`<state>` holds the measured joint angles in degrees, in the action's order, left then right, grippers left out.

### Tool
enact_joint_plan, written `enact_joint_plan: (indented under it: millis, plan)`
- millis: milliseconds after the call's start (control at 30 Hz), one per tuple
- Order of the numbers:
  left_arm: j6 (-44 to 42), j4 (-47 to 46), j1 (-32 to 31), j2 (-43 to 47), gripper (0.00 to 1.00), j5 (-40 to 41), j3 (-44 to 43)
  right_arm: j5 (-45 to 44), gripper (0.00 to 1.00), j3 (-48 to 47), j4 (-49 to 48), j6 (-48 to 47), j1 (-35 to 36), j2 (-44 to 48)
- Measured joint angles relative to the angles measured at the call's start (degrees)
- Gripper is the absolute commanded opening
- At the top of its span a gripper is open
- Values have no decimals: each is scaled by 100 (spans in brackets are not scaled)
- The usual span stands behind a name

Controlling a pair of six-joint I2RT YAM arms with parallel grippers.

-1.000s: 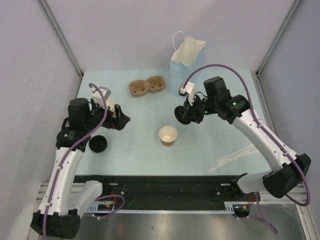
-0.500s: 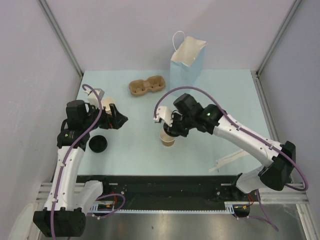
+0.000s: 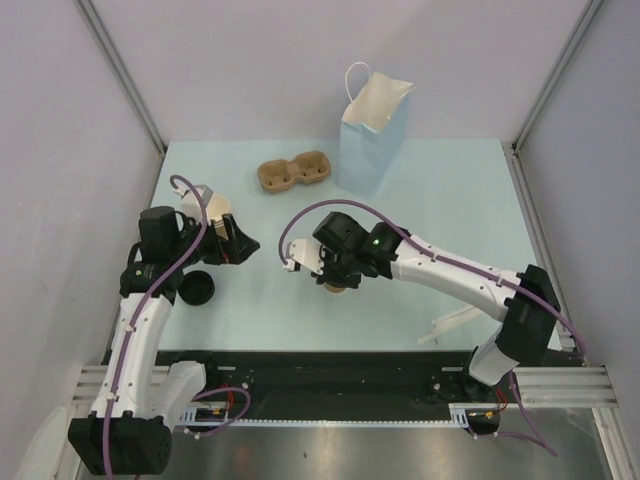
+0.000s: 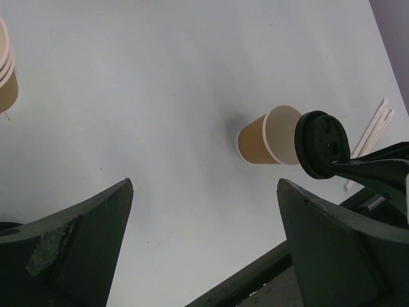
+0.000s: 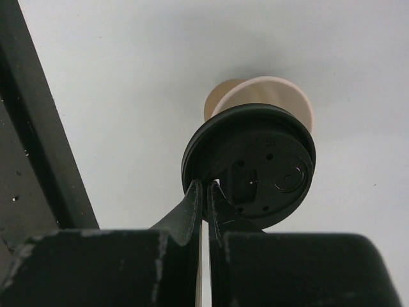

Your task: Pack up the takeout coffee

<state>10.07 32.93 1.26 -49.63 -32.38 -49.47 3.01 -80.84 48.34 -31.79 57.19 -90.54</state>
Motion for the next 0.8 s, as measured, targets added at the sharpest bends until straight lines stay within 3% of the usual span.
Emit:
enact_joint_plan:
  millis: [800]
  plan:
    - [48,-87,28,-168,100,68,-2,-389,0,-422,-68,7,72,-667]
